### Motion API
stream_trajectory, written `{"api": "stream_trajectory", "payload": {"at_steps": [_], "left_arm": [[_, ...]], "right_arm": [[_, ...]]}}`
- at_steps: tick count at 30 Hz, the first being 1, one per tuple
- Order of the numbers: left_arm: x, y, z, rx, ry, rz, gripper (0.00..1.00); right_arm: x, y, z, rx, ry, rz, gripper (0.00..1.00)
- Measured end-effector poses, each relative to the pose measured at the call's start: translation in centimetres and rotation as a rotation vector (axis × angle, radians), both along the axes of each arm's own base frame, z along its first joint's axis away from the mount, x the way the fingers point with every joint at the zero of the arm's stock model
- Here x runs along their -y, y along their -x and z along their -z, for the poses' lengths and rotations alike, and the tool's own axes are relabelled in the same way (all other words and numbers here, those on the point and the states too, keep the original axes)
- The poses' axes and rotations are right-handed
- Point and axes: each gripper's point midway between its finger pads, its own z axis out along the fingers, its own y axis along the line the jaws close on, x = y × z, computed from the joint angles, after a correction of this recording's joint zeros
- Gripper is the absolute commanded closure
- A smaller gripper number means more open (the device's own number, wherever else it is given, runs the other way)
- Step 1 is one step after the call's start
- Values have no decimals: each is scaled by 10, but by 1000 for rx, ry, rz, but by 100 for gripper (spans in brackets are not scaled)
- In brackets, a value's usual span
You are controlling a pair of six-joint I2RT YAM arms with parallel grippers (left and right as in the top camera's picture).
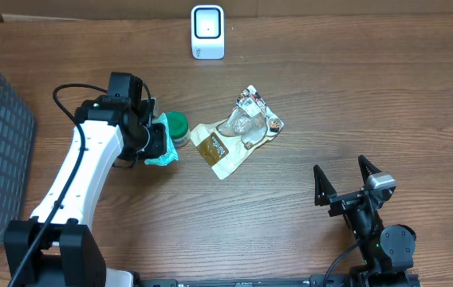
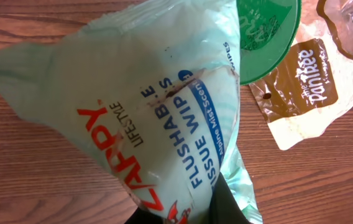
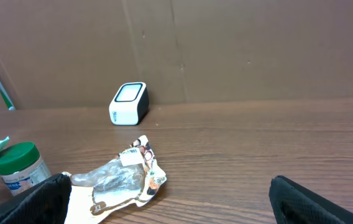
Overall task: Scan the item barcode
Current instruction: 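Lift the wipes pack out and carry it beside the jar, then release the wipes pack on the table and withdraw left gripper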
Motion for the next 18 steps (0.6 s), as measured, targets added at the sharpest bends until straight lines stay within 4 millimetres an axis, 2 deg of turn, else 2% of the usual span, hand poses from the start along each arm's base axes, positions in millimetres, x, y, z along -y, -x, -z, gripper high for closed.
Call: {"api": "stream_trajectory", "payload": {"at_steps": [3, 4, 11, 18], "left_arm": [[1, -1, 0, 2, 3, -3, 58], [1, -1, 0, 2, 4, -4, 53], [1, -3, -1, 8, 11, -13, 34], [2, -4, -1, 11, 12, -17, 24]], "right_arm": [[0, 0, 0, 0, 0, 0, 0], [0, 0, 0, 0, 0, 0, 0], [0, 0, 0, 0, 0, 0, 0], [0, 0, 0, 0, 0, 0, 0]]}}
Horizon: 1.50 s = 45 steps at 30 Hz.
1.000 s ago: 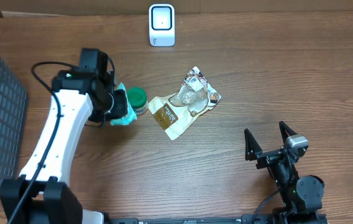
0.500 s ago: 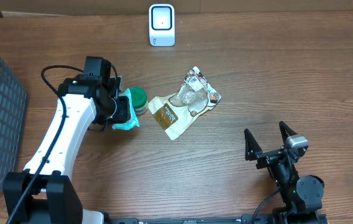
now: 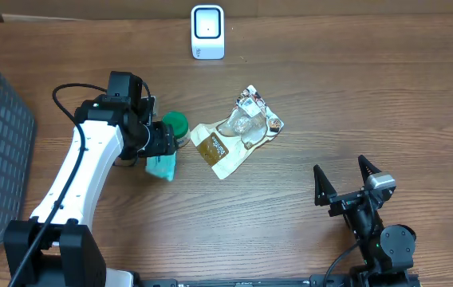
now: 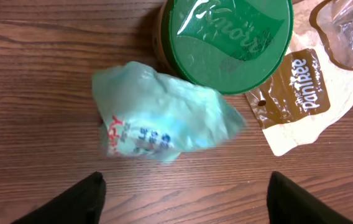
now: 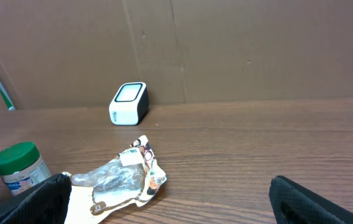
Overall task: Scan the item barcode
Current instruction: 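Release the wipes pack on the table and withdraw left gripper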
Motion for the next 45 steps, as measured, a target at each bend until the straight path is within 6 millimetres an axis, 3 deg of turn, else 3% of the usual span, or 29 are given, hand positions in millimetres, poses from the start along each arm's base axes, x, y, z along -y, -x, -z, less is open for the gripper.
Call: {"api": "stream_trajectory", "payload": {"at_steps": [4, 8, 16, 18, 20, 22, 25, 28, 34, 40, 45], "left_arm": [[0, -2, -12, 3, 0, 0, 25], [2, -17, -49, 61, 5, 0, 27], [1, -46, -167, 290, 17, -17, 24], [-4, -50, -195, 352, 7, -37, 11], [-17, -54, -221, 418, -15, -87, 2], [-37, -57, -243, 479, -39, -161, 0], [-81, -58, -268, 542, -67, -328, 0], [-137, -51, -275, 552, -84, -548, 0], [-222, -20, -271, 527, -106, -895, 0], [-278, 7, -268, 518, -145, -1096, 0], [-324, 23, -245, 444, -208, -1203, 2]], "right_arm": [[0, 0, 0, 0, 0, 0, 0], [0, 0, 0, 0, 0, 0, 0], [0, 0, 0, 0, 0, 0, 0], [0, 0, 0, -1, 0, 0, 0], [0, 0, 0, -1, 1, 0, 0], [0, 0, 0, 0, 0, 0, 0], [0, 0, 0, 0, 0, 0, 0], [0, 0, 0, 1, 0, 0, 0], [0, 0, 0, 0, 0, 0, 0], [0, 0, 0, 0, 0, 0, 0], [0, 0, 0, 1, 1, 0, 0]]}}
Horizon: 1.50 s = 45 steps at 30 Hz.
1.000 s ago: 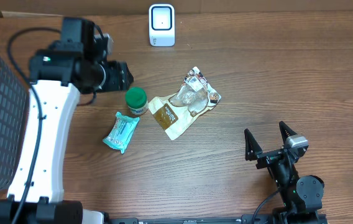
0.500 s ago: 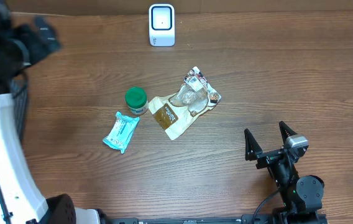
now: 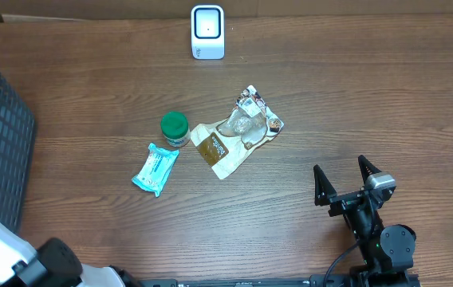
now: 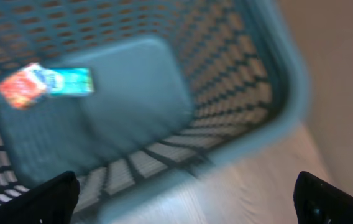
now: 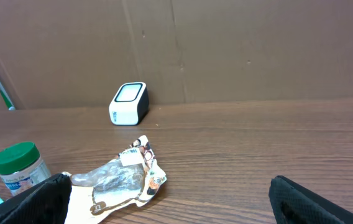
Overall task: Scan the item barcode
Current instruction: 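Release the wipes pack on the table and withdraw left gripper, then reach into the basket and grasp the teal tissue pack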
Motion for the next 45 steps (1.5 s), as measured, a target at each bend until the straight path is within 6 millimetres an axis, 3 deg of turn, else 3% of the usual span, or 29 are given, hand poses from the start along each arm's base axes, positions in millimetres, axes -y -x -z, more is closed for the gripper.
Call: {"api": "stream_trajectory", "payload": {"at_steps": [7, 13, 20, 24, 32, 39, 45], "left_arm": [[-48, 7, 90, -241, 137, -26, 4], [-72, 10, 149, -365, 221, -3, 8], [-101, 9, 178, -424, 187, 60, 10], [-117, 11, 188, -449, 156, 98, 18], [-147, 20, 216, -554, 95, 129, 16], [-150, 23, 262, -661, 140, 237, 18], [-157, 21, 274, -688, 121, 264, 19]], "right_arm": [[0, 0, 0, 0, -1, 1, 0], [0, 0, 0, -1, -1, 1, 0], [0, 0, 0, 0, 0, 2, 0], [1, 0, 0, 0, 0, 4, 0], [1, 0, 0, -1, -1, 4, 0], [1, 0, 0, -1, 0, 4, 0], [1, 0, 0, 0, 0, 4, 0]]}}
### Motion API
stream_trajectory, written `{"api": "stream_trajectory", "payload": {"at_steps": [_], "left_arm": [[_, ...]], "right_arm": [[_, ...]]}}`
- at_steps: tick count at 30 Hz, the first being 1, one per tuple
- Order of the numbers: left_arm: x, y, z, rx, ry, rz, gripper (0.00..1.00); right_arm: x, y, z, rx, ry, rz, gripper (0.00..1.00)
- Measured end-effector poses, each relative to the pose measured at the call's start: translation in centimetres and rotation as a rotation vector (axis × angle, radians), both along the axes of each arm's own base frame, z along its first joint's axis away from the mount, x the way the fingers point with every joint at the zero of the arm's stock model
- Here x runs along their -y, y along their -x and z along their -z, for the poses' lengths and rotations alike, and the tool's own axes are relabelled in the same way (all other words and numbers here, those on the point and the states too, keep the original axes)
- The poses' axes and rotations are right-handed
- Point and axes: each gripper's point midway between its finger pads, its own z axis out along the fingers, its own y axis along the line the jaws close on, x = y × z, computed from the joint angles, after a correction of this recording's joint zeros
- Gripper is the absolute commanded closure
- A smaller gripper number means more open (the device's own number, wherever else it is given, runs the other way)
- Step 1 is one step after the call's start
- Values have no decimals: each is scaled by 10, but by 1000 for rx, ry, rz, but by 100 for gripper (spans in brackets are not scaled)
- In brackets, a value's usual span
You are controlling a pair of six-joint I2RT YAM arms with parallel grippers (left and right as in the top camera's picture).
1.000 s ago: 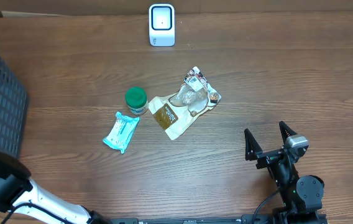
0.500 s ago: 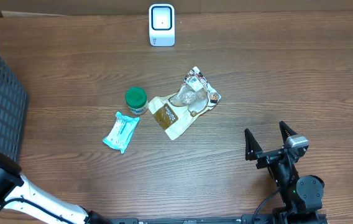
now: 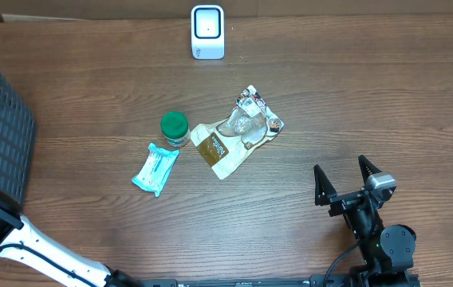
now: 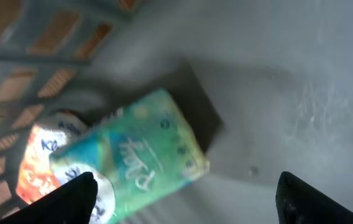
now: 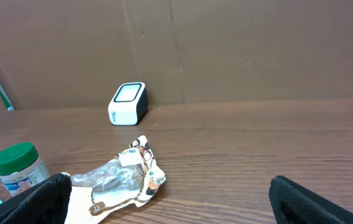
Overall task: Scan the item barcode
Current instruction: 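Reach into the basket and grasp the teal tissue pack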
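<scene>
The white barcode scanner (image 3: 207, 32) stands at the table's far edge, also seen as the scanner (image 5: 128, 104). A light-blue wipes pack (image 3: 155, 168) lies on the table beside a green-lidded jar (image 3: 175, 127) and a brown-and-clear snack bag (image 3: 237, 131). My left gripper (image 4: 186, 186) is open inside the grey basket, close above a green and orange carton (image 4: 127, 158) lying on the basket floor (image 4: 288, 93). My right gripper (image 5: 169, 183) is open and holds nothing, low over the table at the front right.
The grey mesh basket fills the left edge of the table. My left arm (image 3: 3, 231) reaches in from the front left corner. The jar (image 5: 16, 167) and the bag (image 5: 123, 180) lie ahead of the right gripper.
My left gripper was high over the basket with the carton small on its floor. Now it is low inside the basket, close above the carton. The table items and right arm are unchanged.
My left gripper was shut on the wipes pack beside the jar. Then it stood open with the pack below it on the table. Later the arm had left the table for the basket, and now the open gripper is down by the carton.
</scene>
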Motion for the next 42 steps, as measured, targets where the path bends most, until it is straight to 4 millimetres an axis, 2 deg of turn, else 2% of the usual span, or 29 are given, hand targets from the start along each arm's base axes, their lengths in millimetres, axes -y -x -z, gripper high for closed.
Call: {"api": "stream_trajectory", "payload": {"at_steps": [14, 25, 29, 32, 35, 42], "left_arm": [[-7, -2, -1, -17, -23, 72, 18], [2, 7, 17, -61, 19, 83, 26], [3, 12, 26, -86, 19, 83, 40], [2, 15, 30, -104, 9, 90, 63], [1, 18, 32, -119, 3, 91, 96], [-2, 19, 29, -131, -15, 89, 96]], "right_arm": [[0, 0, 0, 0, 0, 0, 0], [0, 0, 0, 0, 0, 0, 0], [0, 0, 0, 0, 0, 0, 0], [0, 0, 0, 0, 0, 1, 0], [0, 0, 0, 0, 0, 3, 0], [1, 0, 0, 0, 0, 3, 0]]}}
